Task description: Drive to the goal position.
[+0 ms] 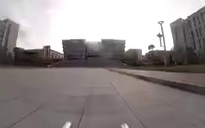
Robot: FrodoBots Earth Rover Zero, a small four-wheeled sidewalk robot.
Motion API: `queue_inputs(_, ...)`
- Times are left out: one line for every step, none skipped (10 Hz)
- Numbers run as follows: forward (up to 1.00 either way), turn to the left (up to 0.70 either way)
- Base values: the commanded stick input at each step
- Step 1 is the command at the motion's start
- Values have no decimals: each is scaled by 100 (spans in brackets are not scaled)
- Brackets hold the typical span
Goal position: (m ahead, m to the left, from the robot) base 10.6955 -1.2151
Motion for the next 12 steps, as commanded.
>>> queue_inputs(100,0)
queue_inputs(100,0)
queue_inputs(100,0)
queue_inputs(100,0)
queue_inputs(100,0)
queue_inputs(100,0)
queue_inputs(100,0)
queue_inputs(100,0)
queue_inputs(100,0)
queue_inputs(100,0)
queue_inputs(100,0)
queue_inputs(100,0)
